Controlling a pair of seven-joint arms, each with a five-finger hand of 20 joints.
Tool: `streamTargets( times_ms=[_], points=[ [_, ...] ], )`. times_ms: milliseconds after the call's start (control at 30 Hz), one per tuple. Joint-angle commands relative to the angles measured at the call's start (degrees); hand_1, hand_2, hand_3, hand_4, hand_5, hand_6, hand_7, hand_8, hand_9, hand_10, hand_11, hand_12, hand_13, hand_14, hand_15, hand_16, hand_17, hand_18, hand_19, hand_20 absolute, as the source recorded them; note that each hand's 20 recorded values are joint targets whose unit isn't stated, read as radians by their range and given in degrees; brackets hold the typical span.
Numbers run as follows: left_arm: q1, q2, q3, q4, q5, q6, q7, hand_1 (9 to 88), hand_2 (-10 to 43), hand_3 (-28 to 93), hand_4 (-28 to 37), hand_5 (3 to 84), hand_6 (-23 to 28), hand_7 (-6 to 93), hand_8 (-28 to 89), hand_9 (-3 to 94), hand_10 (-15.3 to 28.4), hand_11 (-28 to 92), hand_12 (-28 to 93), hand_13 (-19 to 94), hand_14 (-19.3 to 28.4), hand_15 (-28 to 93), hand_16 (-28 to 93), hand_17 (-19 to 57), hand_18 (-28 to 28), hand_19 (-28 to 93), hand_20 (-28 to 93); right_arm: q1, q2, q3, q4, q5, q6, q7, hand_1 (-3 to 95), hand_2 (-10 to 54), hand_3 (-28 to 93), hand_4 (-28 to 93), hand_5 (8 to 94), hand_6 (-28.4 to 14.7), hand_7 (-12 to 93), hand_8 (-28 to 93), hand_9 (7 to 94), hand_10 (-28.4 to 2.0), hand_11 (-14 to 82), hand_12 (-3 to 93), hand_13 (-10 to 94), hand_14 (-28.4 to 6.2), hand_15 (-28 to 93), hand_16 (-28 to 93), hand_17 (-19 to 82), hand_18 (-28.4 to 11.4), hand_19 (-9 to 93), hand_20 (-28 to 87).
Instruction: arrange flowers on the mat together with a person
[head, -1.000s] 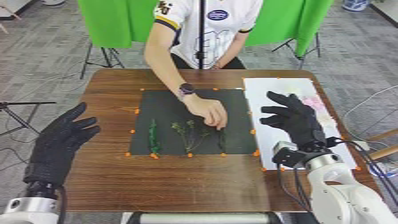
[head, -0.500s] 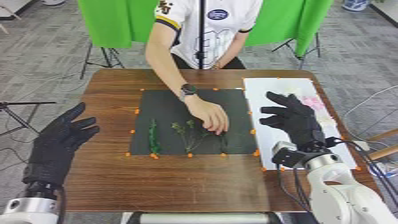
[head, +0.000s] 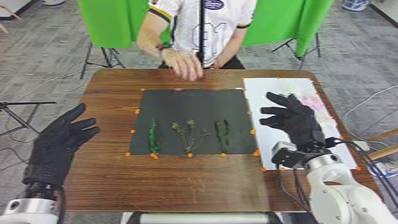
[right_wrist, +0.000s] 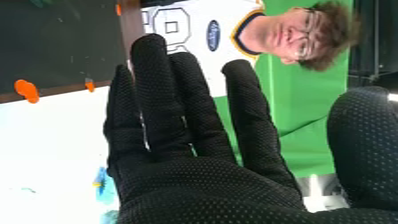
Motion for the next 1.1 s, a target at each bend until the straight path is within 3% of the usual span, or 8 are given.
streamTargets(
  times_ms=[33,433,467,600,633,900,1100],
  points=[
    [0.62,-0.88,-0.06,0.07,0.32,0.15,-0.58,18.9,7.2,78,-28.3,33.9,7.8,15.9,-11,31.9,19.8,34,10,23,26.4,62,-12,-7.5,24.7,57,15,0.33,0.71,-0.36,-0.10,-3.05,3.04,1.24,15.1,11.9,73,-24,48.5,-2.6,14,-11,51.5,-21.7,20.6,16.0,44,-23.1,61,9,11,-28.4,55,18],
    [1.04,-0.01,0.25,0.02,-0.20,0.71,0.53,19.2,7.3,78,-28.3,33.9,7.8,15.8,-11,32.0,19.8,34,10,23,26.4,62,-12,-7.5,24.7,57,15,5.23,4.75,-1.70,0.85,-20.89,6.42,9.81,19.9,7.8,74,-23,48.5,-2.7,15,-11,48.9,-20.8,21.0,15.9,46,-21.7,65,9,16,-28.4,61,19],
    [1.15,0.55,0.36,0.02,-0.62,1.08,0.92,19.2,7.2,78,-28.3,33.9,7.8,15.8,-11,32.0,19.9,34,10,23,26.4,62,-12,-7.5,24.6,57,15,5.88,5.07,-1.89,0.97,-23.80,6.47,11.84,20.5,7.3,74,-23,48.3,-2.7,15,-11,48.7,-20.7,21.0,15.9,47,-21.3,65,9,17,-28.4,61,18],
    [0.89,0.39,0.45,0.14,-0.39,0.62,0.67,19.1,7.2,78,-28.3,34.0,7.8,15.9,-11,32.1,19.8,34,10,23,26.4,62,-12,-7.5,24.6,57,15,11.74,7.34,-6.36,2.79,-37.57,7.24,22.49,23.4,4.7,74,-22,47.3,-2.3,15,-11,47.1,-20.2,20.4,15.8,50,-20.0,67,9,20,-28.0,63,17],
    [1.42,0.74,0.50,-0.03,-0.66,1.12,1.23,19.1,7.2,78,-28.3,34.0,7.8,15.9,-11,32.5,20.0,34,10,23,26.4,62,-12,-7.5,24.6,57,15,12.92,7.70,-7.26,3.37,-40.91,6.45,24.76,24.2,4.0,74,-22,46.8,-2.1,15,-11,46.6,-20.0,20.2,15.8,50,-19.7,68,9,21,-27.7,64,17],
    [0.87,0.81,0.79,0.12,-0.54,0.89,1.04,19.3,7.0,79,-28.3,34.3,8.1,15.9,-11,32.9,20.1,35,10,23,26.5,62,-12,-7.5,24.6,57,15,19.86,11.19,-15.08,8.91,-61.06,0.59,35.30,29.6,-2.1,75,-22,45.6,-0.8,17,-12,46.0,-18.8,18.9,16.0,54,-16.7,69,9,26,-25.9,70,11],
    [0.75,0.76,1.00,0.24,-0.43,0.70,1.07,19.8,6.8,79,-28.3,34.4,8.1,15.8,-11,33.0,20.1,35,10,23,26.5,62,-12,-7.5,24.6,57,15,25.58,12.08,-20.99,13.42,-66.14,-4.80,40.52,31.8,-3.5,75,-22,46.3,-0.1,18,-12,46.8,-18.6,18.9,16.0,55,-16.0,68,9,28,-25.5,71,10]
  ],
)
